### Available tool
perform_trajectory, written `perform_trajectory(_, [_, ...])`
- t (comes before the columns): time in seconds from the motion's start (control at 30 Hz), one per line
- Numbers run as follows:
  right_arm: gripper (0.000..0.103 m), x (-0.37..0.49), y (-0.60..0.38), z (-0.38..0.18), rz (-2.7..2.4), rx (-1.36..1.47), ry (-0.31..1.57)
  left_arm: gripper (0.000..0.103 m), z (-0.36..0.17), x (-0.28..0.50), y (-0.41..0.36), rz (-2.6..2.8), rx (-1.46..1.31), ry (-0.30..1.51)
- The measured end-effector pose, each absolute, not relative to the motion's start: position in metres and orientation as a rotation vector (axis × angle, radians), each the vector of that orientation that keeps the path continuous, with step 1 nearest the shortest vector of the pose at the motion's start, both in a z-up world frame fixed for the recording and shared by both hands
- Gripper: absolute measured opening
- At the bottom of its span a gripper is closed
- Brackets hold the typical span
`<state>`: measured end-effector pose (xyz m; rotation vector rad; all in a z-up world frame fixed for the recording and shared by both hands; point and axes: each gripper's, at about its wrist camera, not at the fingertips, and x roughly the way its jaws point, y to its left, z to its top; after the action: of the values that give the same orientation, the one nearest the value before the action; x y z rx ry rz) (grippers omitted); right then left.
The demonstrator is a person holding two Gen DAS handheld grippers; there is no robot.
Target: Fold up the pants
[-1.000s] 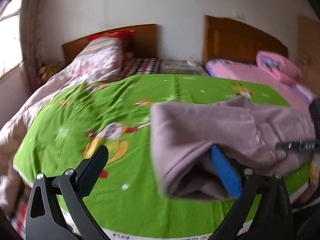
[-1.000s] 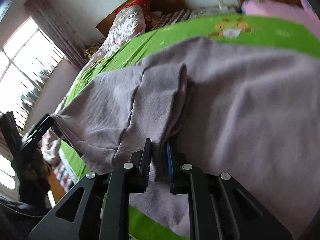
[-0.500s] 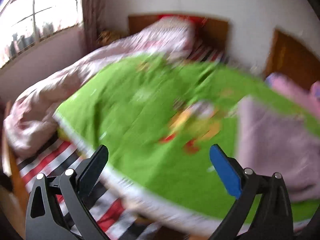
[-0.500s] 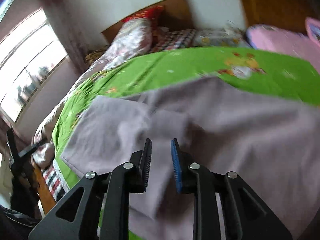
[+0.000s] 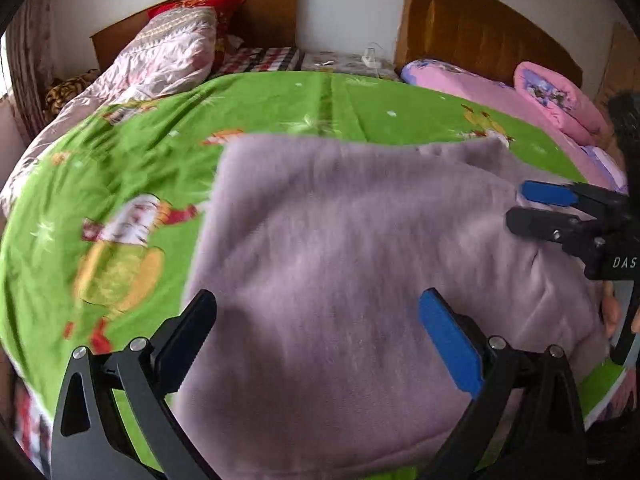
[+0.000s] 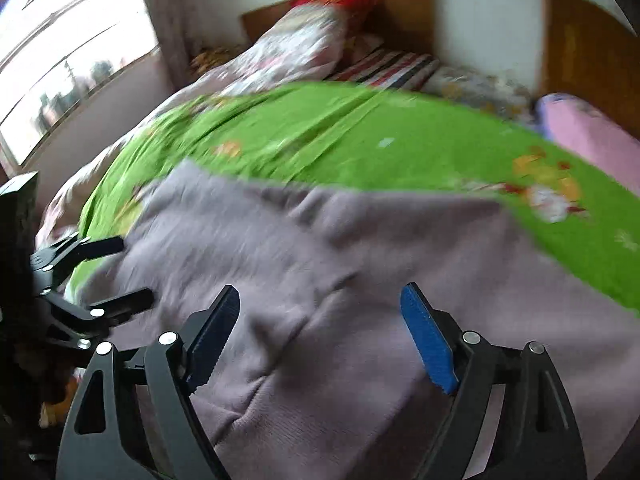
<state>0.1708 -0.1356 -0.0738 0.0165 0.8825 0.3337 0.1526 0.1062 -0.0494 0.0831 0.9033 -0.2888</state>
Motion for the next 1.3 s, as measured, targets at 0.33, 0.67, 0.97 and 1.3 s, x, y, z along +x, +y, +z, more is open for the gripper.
perform_trajectory(0.33, [0.088, 0.15, -0.118, -0.094, 0.427, 0.013, 0.989, 0.101, -0.035, 0.24, 0.082, -0.397, 0.001, 0.915])
perform_trajectory(0.67, [0.088, 0.055, -0.29, -0.044, 0.088, 0.327, 0.712, 0.101, -0.009, 0.203, 0.032, -0.352, 0.142, 0.803])
perform_trajectory(0.97, [0.088, -0.092, -0.426, -0.075, -0.161, 0.847, 0.484, 0.101, -0.007, 0.15, -0.118, -0.727, 0.223, 0.72])
perform_trajectory(1.3, [0.088, -0.132, -0.44, -0.116, -0.248, 0.974, 0.62, 0.101, -0.08, 0.14, -0.188, -0.772, 0.431, 0.882])
